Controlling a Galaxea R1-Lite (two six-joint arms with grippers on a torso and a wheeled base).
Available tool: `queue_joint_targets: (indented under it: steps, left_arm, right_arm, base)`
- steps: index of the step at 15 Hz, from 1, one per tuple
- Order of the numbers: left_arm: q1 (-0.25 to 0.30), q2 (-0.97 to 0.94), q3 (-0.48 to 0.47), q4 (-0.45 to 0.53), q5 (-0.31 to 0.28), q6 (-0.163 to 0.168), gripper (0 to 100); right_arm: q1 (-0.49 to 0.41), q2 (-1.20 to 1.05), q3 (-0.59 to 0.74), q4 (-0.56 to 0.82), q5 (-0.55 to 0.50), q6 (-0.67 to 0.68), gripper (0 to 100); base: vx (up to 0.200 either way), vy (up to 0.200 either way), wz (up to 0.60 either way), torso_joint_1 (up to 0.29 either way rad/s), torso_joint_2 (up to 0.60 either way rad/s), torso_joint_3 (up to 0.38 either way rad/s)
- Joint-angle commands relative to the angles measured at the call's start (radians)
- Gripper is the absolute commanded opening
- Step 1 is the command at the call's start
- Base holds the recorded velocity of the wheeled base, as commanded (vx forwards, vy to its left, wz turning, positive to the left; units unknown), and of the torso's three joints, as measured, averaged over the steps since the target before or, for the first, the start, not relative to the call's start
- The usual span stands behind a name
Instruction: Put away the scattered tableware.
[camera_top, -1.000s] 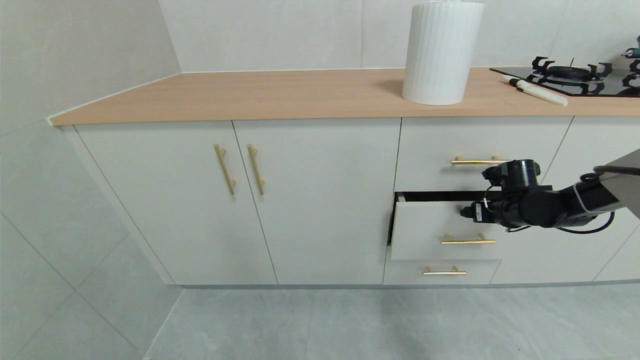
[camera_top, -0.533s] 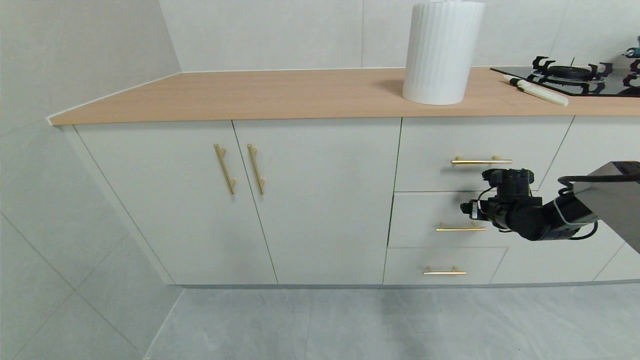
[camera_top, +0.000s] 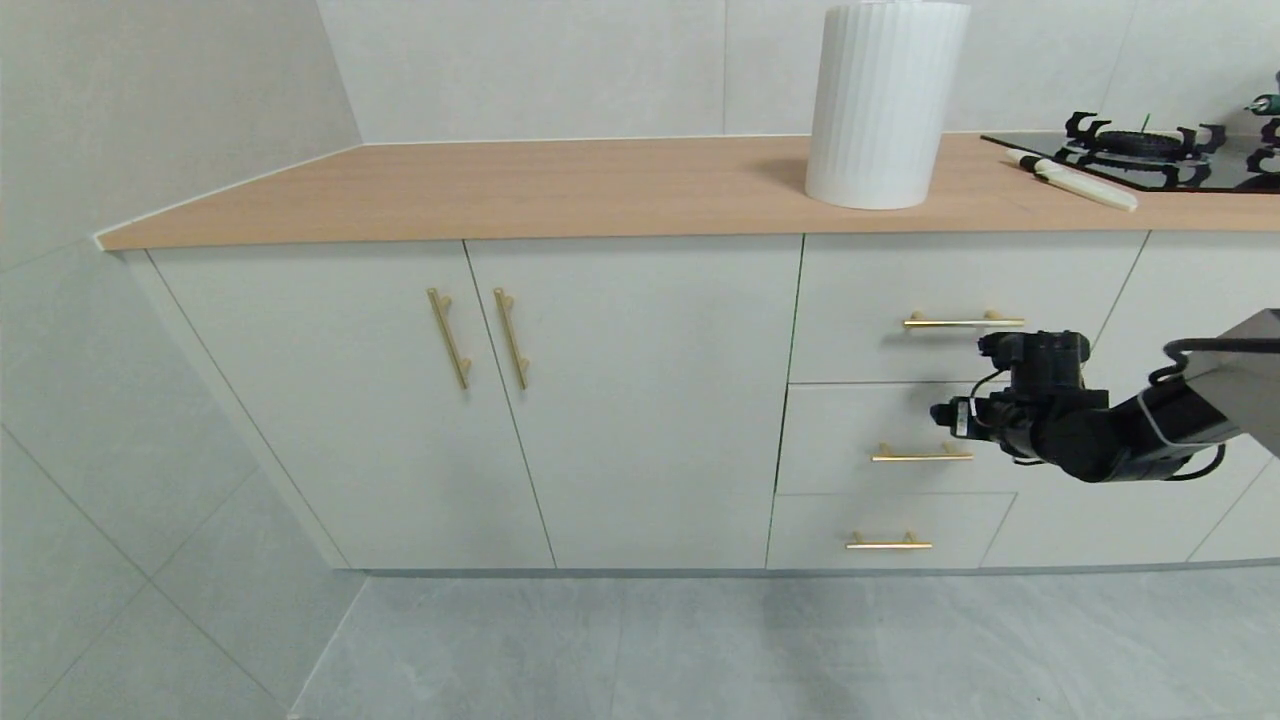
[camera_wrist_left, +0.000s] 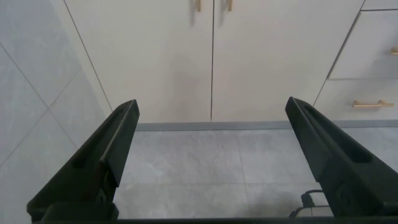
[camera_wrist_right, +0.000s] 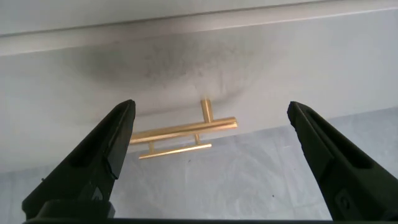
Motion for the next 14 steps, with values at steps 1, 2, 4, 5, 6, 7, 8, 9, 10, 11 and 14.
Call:
queue_joint_targets:
  steps: [1,2,4,5,6,7,8,9,10,11,14]
  left_arm:
    - [0.000,0.001,0.000,0.000,0.000,0.000,100]
    - [0.000,0.001,0.000,0.000,0.000,0.000,100]
    - [0.000,0.001,0.000,0.000,0.000,0.000,100]
    - [0.000,0.001,0.000,0.000,0.000,0.000,100]
    - [0.000,0.001,0.000,0.000,0.000,0.000,100]
    - [0.000,0.001,0.000,0.000,0.000,0.000,100]
    - [0.000,0.001,0.000,0.000,0.000,0.000,100]
    - [0.000,0.001,0.000,0.000,0.000,0.000,100]
    - [0.000,0.001,0.000,0.000,0.000,0.000,100]
    - [0.000,0.001,0.000,0.000,0.000,0.000,100]
    - [0.000,0.001,0.000,0.000,0.000,0.000,100]
  right_arm:
    - [0.008,-0.287,0.200,-0.002,0.005,0.006,100]
    - [0.008,-0.405,0.289,-0.002,0.019,0.011,100]
    - [0.008,-0.590,0.424,-0.001,0.031,0.004,100]
    - [0.008,-0.710,0.473,-0.001,0.028,0.000,100]
    - [0.008,-0.820,0.510,0.004,0.027,-0.003,100]
    - [0.008,-0.942,0.553,0.007,0.027,-0.005,100]
    - [0.008,-1.052,0.594,0.011,0.028,-0.023,100]
    - [0.008,-1.061,0.597,0.013,0.028,-0.026,100]
    - [0.006,-1.258,0.676,0.013,0.028,-0.091,100]
    - [0.006,-1.351,0.714,0.018,0.027,-0.092,100]
    - [-0.002,-1.613,0.772,0.151,0.008,-0.155,100]
  base:
    - [0.000,0.000,0.00,0.000,0.00,0.000]
    - [0.000,0.000,0.00,0.000,0.00,0.000]
    - [0.000,0.000,0.00,0.000,0.00,0.000]
    - [0.000,0.000,0.00,0.000,0.00,0.000]
    - [0.000,0.000,0.00,0.000,0.00,0.000]
    - [0.000,0.000,0.00,0.000,0.00,0.000]
    - [0.000,0.000,0.00,0.000,0.00,0.000]
    - [0.000,0.000,0.00,0.000,0.00,0.000]
    - [0.000,0.000,0.00,0.000,0.00,0.000]
    - [0.000,0.000,0.00,0.000,0.00,0.000]
    - [0.000,0.000,0.00,0.000,0.00,0.000]
